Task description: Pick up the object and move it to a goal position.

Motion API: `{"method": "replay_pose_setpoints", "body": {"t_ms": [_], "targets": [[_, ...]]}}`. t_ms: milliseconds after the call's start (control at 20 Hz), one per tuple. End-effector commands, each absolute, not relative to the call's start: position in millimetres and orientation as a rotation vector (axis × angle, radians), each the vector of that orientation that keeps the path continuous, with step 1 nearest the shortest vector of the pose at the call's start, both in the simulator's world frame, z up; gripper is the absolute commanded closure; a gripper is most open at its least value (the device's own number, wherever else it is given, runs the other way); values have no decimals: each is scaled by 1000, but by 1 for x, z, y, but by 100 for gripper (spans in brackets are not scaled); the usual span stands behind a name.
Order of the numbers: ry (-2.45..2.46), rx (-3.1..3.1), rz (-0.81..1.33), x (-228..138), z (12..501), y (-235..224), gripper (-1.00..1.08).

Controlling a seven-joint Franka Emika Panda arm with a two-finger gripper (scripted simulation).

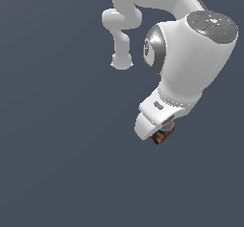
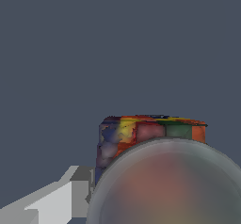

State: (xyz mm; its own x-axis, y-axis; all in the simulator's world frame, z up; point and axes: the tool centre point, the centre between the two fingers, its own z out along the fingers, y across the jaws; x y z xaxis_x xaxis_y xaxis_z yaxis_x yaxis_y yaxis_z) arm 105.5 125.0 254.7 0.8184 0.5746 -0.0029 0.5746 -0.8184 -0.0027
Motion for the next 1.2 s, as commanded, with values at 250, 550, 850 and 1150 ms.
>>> {"method": "replay_pose_setpoints", "body": {"t_ms": [250,550,850,1150], "targets": [[-946,-2995,0,124,286,132,108],[-946,-2995,0,132,299,135,108],[-946,-2995,0,137,306,137,108],[-946,-2995,0,138,308,137,108]]}}
